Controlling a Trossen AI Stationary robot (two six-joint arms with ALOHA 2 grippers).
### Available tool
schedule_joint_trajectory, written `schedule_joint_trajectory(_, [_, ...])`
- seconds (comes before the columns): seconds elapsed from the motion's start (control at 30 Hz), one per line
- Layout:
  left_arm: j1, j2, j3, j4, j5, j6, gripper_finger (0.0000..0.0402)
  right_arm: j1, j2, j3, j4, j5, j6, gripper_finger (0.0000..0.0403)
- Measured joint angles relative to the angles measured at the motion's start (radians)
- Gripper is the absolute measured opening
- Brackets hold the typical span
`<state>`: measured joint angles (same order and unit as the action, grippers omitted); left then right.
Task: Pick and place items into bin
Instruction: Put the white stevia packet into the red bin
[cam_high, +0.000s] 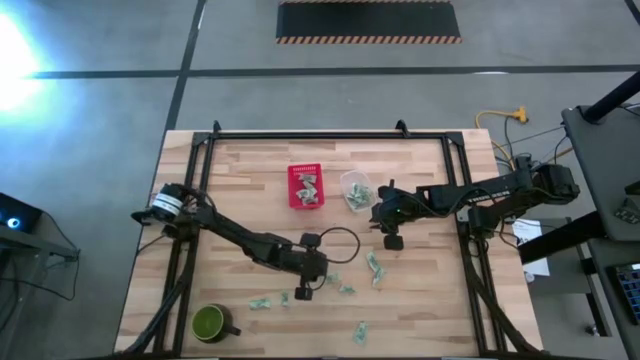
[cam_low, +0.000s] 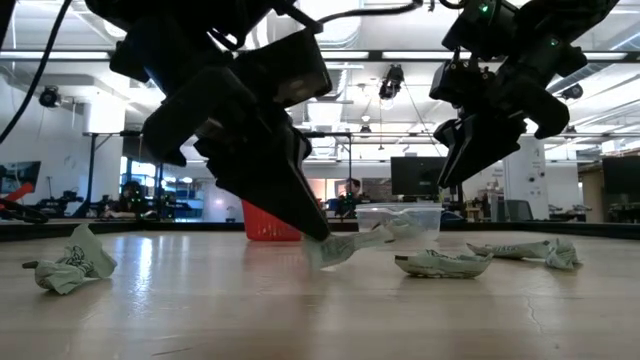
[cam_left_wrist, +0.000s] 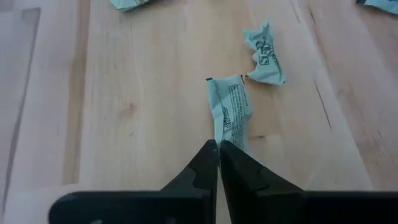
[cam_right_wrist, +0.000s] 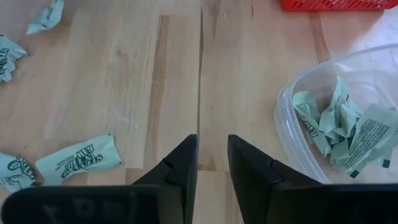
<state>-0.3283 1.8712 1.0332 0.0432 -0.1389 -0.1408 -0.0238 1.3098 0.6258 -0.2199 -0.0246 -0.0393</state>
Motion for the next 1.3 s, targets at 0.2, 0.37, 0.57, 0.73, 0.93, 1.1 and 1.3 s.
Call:
schedule_joint_trajectory(0.2, [0.0, -0.004, 0.0, -0.009, -0.039, 0.022, 0.0, 0.0, 0.0, 0.0, 0.0, 0.0, -0.006, 0.0079])
schedule_joint_trajectory(0.37, [-0.003, -0.029, 0.0, -0.026, -0.12, 0.055, 0.0, 0.0, 0.0, 0.0, 0.0, 0.0, -0.013, 0.0076])
schedule_joint_trajectory(0.57, [-0.004, -0.126, 0.0, -0.143, -0.279, 0.077, 0.0, 0.0, 0.0, 0.0, 0.001, 0.0, -0.013, 0.0069])
schedule_joint_trajectory(0.73, [-0.001, -0.232, -0.01, -0.297, -0.418, 0.075, 0.0, 0.0, 0.0, 0.0, 0.011, 0.0, -0.013, 0.0068])
schedule_joint_trajectory(0.93, [0.041, -0.325, -0.013, -0.417, -0.545, 0.091, 0.0, 0.0, 0.0, 0.0, 0.037, -0.001, -0.013, 0.0068])
schedule_joint_trajectory(1.1, [0.124, -0.367, -0.027, -0.451, -0.582, 0.15, 0.0, 0.0, 0.0, 0.0, 0.059, -0.001, -0.013, 0.0068])
schedule_joint_trajectory(1.3, [0.253, -0.367, -0.028, -0.443, -0.567, 0.207, 0.0, 0.0, 0.0, 0.0, 0.082, -0.001, -0.009, 0.0068])
